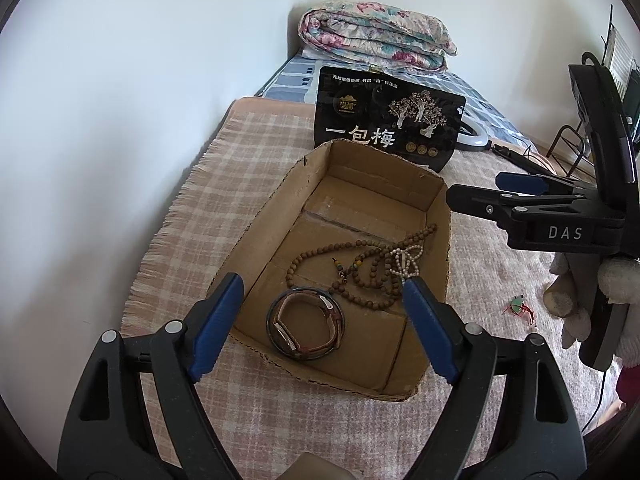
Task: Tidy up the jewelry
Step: 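Move the left tool to the green jade pendant while the right tool reaches the cream bracelet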
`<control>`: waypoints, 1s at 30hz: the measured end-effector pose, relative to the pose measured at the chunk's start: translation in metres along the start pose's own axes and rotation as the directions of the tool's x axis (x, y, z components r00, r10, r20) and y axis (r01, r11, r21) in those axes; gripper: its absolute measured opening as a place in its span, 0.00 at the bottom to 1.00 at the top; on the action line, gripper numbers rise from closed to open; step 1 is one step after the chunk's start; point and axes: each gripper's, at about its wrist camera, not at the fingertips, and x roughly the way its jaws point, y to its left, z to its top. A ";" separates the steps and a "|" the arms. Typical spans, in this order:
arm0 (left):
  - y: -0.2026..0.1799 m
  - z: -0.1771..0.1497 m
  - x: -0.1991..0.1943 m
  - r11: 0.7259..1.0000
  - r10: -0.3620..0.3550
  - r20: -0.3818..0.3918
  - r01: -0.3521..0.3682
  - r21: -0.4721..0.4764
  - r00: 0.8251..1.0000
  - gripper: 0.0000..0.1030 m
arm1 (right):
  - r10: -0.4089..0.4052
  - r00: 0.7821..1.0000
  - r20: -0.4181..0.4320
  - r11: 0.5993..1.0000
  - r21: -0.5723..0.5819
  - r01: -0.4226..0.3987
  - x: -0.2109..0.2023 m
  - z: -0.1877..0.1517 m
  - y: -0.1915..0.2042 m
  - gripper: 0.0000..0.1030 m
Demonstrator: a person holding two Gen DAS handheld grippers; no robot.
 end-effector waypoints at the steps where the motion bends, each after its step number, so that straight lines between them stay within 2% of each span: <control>1: 0.000 0.000 0.000 1.000 -0.001 0.001 0.001 -0.001 1.000 0.82 | -0.003 1.000 0.001 1.000 0.000 0.003 -0.001 0.000 -0.001 0.97; 14: -0.019 0.002 -0.012 1.000 -0.014 0.024 0.013 0.017 1.000 0.82 | -0.089 0.996 0.009 0.996 -0.001 0.089 -0.031 -0.016 -0.021 1.00; 30: -0.081 0.003 -0.020 0.993 -0.074 0.042 0.070 0.091 0.996 0.82 | -0.232 0.972 0.030 0.972 0.046 0.231 -0.084 -0.047 -0.075 1.00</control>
